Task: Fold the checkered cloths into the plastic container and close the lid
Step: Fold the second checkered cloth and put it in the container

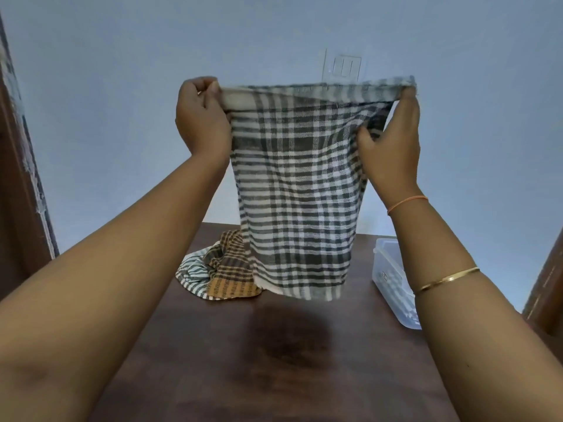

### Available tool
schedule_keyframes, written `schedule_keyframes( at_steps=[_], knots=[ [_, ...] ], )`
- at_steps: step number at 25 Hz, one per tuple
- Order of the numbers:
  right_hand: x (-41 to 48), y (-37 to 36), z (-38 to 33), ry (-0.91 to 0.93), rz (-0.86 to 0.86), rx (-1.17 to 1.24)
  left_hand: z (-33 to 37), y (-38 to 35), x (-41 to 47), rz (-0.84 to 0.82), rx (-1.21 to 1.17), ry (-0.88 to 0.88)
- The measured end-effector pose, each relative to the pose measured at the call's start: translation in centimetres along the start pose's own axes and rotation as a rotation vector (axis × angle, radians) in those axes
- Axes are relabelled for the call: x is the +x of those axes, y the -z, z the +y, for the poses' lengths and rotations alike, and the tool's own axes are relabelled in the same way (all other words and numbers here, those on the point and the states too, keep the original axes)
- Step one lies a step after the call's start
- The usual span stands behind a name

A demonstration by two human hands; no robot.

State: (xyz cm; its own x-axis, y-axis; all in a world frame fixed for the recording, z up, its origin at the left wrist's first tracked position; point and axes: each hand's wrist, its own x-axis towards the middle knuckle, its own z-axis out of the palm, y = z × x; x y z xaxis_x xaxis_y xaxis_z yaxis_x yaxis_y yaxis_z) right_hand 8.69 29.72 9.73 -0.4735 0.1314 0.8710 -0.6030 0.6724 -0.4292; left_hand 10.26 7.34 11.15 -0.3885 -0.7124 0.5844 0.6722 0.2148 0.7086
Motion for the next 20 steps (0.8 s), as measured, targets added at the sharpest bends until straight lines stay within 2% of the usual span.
schedule_keyframes(
  at_steps=[4,6,11,13,15,17,20],
  knots=[
    [0.2,-0.9,0.7,-0.002,-0.002,0.243,0.6,-0.5,-0.1,0.015,-0.005,-0.078],
    [0.1,-0.8,1.0,0.019,0.0,0.275,0.3,-0.4,0.0,0.035,-0.008,-0.089],
    [0.3,0.4,1.9,-0.192,0.036,0.426,-0.3,-0.1,0.0,0.048,0.034,-0.092],
    [-0.1,0.6,2.2,-0.167,0.015,0.409,-0.4,-0.2,-0.2,0.039,0.053,-0.106],
    [-0.7,0.7,2.1,-0.096,-0.002,0.274,-0.4,-0.3,-0.3,0.032,0.057,-0.109],
    [-0.8,0.6,2.2,-0.067,-0.075,0.254,-0.3,-0.2,-0.2,0.029,0.066,-0.108],
    [-0.6,0.9,2.5,-0.178,-0.222,0.611,-0.4,0.3,-0.1,0.016,0.127,-0.107]
  ],
)
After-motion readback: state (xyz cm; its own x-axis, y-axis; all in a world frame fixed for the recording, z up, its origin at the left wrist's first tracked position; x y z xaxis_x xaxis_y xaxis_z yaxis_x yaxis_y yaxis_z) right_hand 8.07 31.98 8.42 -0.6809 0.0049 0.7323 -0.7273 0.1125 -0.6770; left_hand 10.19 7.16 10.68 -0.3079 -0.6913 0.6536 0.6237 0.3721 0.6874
